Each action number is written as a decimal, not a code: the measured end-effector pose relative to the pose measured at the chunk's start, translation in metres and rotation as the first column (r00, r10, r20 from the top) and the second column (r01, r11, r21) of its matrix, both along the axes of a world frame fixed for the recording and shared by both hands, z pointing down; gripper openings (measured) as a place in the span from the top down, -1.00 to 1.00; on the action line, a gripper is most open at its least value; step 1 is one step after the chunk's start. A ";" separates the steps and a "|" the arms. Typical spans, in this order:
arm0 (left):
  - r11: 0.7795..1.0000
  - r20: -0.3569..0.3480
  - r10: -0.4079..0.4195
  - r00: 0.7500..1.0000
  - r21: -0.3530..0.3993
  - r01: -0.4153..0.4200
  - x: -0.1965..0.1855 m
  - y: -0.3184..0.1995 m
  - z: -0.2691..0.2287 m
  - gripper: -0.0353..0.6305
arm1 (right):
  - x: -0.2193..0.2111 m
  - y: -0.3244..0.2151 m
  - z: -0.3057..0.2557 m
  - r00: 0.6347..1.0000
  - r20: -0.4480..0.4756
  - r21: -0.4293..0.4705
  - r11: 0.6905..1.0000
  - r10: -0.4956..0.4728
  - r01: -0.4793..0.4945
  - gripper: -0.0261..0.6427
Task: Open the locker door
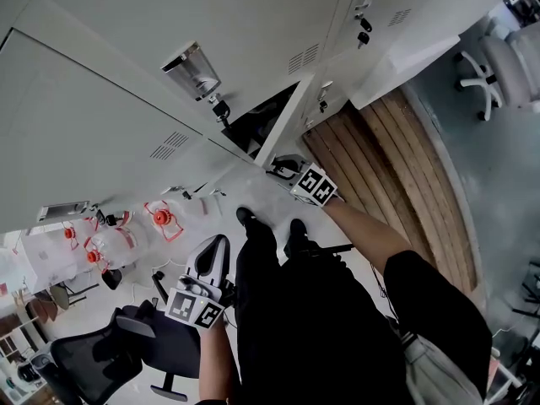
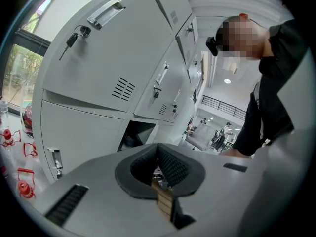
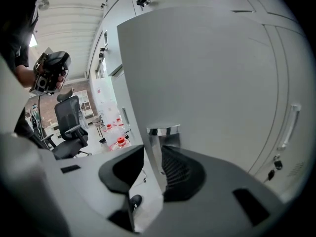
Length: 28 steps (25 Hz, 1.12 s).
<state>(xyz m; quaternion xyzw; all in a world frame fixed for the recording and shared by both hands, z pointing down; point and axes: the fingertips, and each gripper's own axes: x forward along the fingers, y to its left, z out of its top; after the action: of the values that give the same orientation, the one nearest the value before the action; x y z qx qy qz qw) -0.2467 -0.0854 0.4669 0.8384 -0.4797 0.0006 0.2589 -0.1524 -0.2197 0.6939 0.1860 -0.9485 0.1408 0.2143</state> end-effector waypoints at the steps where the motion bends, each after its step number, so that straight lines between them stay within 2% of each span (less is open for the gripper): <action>1: 1.000 0.000 0.002 1.000 0.002 -0.002 0.001 0.001 -0.001 0.85 | 0.002 0.001 0.001 1.000 -0.002 0.003 1.000 -0.006 0.006 0.56; 13: 0.998 -0.008 0.066 0.998 0.001 -0.066 -0.010 -0.006 -0.007 0.85 | 0.015 0.009 0.002 1.000 0.013 0.007 1.000 0.020 -0.021 0.56; 21: 0.994 0.023 0.111 0.994 -0.009 -0.111 -0.003 -0.004 0.016 0.85 | 0.024 0.014 0.002 0.999 0.033 0.015 0.999 0.037 -0.037 0.56; 28: 0.998 0.087 0.052 0.995 -0.037 -0.048 0.013 -0.004 0.049 0.85 | 0.038 0.021 0.002 0.999 0.028 0.014 1.000 -0.021 0.020 0.56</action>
<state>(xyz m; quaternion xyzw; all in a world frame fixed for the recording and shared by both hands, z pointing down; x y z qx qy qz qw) -0.2340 -0.0890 0.5163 0.8446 -0.4694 0.0524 0.2521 -0.1141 -0.1988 0.6957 0.1758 -0.9542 0.1346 0.2010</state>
